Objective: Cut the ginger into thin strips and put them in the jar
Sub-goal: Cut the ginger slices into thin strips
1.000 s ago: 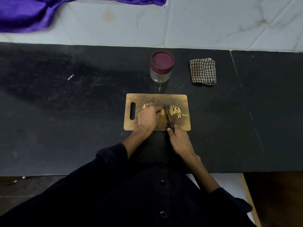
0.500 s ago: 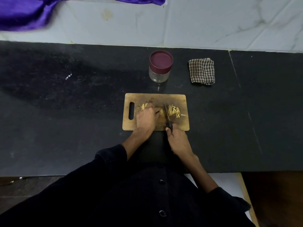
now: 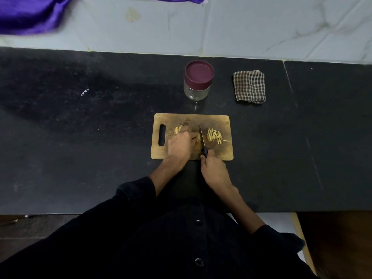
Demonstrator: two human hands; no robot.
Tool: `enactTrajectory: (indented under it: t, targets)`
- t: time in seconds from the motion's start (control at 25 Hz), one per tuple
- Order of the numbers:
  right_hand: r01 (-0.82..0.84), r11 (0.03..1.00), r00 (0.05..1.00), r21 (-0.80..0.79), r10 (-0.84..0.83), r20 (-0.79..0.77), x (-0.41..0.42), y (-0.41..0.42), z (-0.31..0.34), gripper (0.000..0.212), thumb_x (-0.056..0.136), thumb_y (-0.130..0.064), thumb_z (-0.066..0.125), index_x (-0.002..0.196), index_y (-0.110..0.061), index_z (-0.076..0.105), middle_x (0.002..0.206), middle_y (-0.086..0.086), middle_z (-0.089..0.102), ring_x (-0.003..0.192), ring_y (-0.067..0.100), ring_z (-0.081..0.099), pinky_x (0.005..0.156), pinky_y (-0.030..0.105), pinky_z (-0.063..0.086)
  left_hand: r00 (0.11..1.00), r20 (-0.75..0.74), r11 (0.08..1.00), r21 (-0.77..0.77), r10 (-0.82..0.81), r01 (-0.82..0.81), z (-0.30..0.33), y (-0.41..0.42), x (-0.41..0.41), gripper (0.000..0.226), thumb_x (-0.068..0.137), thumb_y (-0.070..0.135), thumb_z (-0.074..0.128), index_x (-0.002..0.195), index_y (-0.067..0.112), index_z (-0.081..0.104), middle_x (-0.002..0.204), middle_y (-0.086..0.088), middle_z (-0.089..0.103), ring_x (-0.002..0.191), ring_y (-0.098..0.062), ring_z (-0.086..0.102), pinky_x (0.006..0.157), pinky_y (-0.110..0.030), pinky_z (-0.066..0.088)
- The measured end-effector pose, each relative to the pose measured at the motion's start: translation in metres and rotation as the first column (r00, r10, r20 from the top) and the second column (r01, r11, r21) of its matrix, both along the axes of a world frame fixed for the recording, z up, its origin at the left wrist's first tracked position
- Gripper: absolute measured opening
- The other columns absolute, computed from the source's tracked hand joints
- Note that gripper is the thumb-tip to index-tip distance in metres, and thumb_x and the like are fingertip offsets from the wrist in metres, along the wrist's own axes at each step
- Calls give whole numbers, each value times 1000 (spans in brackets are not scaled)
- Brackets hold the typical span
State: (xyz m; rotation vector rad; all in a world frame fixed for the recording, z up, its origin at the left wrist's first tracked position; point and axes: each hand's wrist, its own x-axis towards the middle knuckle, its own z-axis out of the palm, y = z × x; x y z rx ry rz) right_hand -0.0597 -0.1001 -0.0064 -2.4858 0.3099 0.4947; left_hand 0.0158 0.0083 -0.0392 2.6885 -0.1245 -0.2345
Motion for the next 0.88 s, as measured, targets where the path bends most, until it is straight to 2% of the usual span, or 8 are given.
enactTrajectory:
  t: [0.16,0.36,0.64,0.88]
  targets:
    - [3,1000,1000,-5,-3,11,2,1,1,20,105,-26,39,111,-8,46,95,13,62,87,30,63,73,47,53,1000,14,1000,-3,-14,14,4,1,-2,26,94,29,57,117,22,67,118,1,58,96,-19,63,78,-35,53]
    - [-19,999,1000,-28,19,-4,5,0,3,20,105,-25,38,113,-8,45,95,10,60,89,29,61,68,39,46,999,30,999,-22,-29,29,9,1,-5,26,95,27,57,119,24,66,121,0,56,97,-19,62,79,-36,53]
    - [-16,998,999,-57,13,-43,4,5,2,20,105,-24,37,115,-7,44,105,17,64,96,34,63,73,43,47,999,37,999,16,-34,34,10,0,-6,27,96,28,55,121,28,64,118,1,56,95,-20,63,74,-33,49]
    - [-34,998,994,-48,29,-103,-19,-1,-2,27,107,-25,34,124,-5,42,111,19,62,102,37,60,72,37,39,1000,25,1000,-1,-18,18,10,1,-6,27,95,30,57,120,28,65,121,2,55,97,-20,62,77,-35,50]
